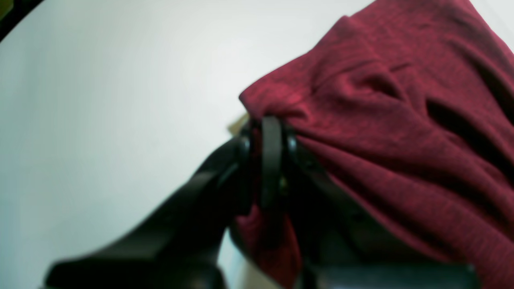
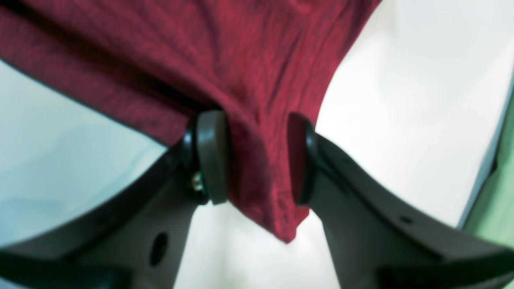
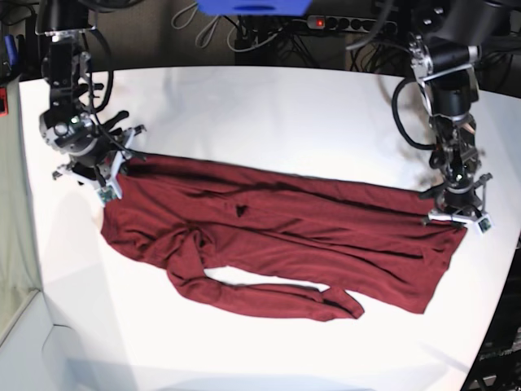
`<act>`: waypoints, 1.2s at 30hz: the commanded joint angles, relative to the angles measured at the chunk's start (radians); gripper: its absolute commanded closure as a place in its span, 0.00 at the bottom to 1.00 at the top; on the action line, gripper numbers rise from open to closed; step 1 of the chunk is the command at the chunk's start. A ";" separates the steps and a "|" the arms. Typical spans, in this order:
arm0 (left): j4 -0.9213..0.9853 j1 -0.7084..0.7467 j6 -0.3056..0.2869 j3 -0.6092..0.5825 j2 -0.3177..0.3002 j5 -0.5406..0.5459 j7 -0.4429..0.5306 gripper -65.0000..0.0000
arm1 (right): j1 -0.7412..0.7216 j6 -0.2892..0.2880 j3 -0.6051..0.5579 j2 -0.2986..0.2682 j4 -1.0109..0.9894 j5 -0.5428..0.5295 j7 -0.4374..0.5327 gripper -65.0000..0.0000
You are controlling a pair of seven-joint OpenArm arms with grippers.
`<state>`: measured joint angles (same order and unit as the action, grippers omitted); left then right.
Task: Layout the t-shirt on the table in an organized manner, then fold the t-shirt properly
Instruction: 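Stretch the red strip taut with both grippers, pulling ends apart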
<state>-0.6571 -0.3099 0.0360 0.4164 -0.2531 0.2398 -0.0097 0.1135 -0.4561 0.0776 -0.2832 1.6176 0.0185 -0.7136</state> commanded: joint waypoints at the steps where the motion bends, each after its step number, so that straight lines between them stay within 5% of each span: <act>1: 0.015 0.028 0.029 0.000 -0.002 -0.001 -0.126 0.99 | -0.005 -0.002 0.004 -0.014 0.017 -0.005 0.032 0.62; 6: -0.085 0.117 0.029 0.000 0.001 0.007 -0.140 1.00 | 0.050 -0.002 0.004 -0.020 0.016 -0.005 0.091 0.62; 25: -0.626 0.455 0.029 0.008 0.004 0.010 -0.434 1.00 | 0.209 -0.003 0.133 -0.060 0.014 -0.005 0.197 0.62; 36: -0.745 0.575 0.029 0.008 0.004 0.010 -0.436 1.00 | 0.294 -0.003 0.207 -0.061 0.019 -0.007 0.225 0.62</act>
<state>-1.3972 0.2562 0.0566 0.4236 -0.2436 0.2512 -0.4042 0.4030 -0.4561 0.2783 -0.3321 1.6279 -0.0017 -0.4679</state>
